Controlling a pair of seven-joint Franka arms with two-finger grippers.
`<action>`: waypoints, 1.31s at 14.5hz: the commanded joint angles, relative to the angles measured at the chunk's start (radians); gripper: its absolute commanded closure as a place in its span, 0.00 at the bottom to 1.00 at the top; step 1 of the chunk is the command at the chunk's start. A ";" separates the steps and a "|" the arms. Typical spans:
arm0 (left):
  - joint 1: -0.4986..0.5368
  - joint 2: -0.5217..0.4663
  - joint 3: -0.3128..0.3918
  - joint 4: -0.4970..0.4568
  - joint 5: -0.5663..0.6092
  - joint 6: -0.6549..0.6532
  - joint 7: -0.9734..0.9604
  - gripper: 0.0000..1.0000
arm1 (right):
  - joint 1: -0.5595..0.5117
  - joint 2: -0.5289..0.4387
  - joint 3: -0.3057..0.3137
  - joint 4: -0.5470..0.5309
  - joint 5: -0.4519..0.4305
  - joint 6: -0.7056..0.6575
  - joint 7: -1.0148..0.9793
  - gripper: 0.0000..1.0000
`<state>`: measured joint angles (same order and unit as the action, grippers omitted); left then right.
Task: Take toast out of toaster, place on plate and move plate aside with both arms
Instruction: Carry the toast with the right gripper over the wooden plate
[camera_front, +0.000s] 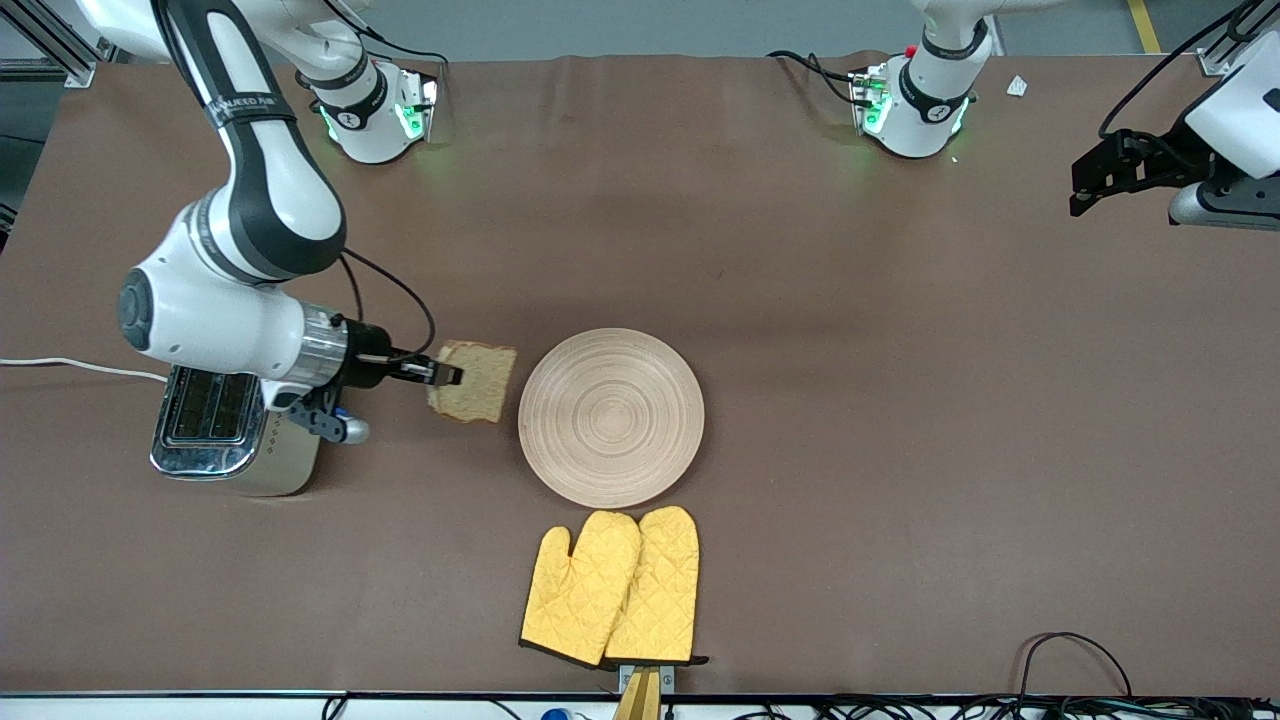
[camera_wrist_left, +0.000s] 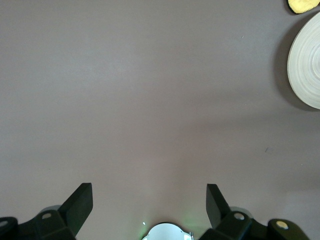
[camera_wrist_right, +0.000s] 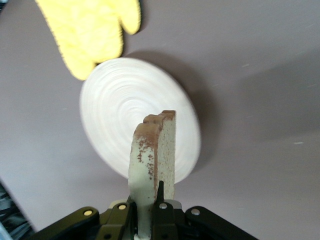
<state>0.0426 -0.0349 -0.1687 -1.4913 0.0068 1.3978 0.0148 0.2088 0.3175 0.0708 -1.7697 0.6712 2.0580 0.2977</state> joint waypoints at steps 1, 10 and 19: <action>0.005 0.013 0.000 0.031 -0.014 -0.019 0.010 0.00 | 0.078 -0.014 -0.006 -0.066 0.120 0.112 -0.084 1.00; 0.005 0.020 0.000 0.031 -0.016 -0.019 0.010 0.00 | 0.162 0.152 -0.006 -0.108 0.505 0.272 -0.825 1.00; 0.034 0.029 0.003 0.031 -0.051 -0.019 0.010 0.00 | 0.195 0.267 -0.009 -0.040 0.725 0.283 -0.767 1.00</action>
<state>0.0501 -0.0212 -0.1674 -1.4911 -0.0166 1.3978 0.0148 0.4017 0.5865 0.0624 -1.8081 1.3581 2.3332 -0.5056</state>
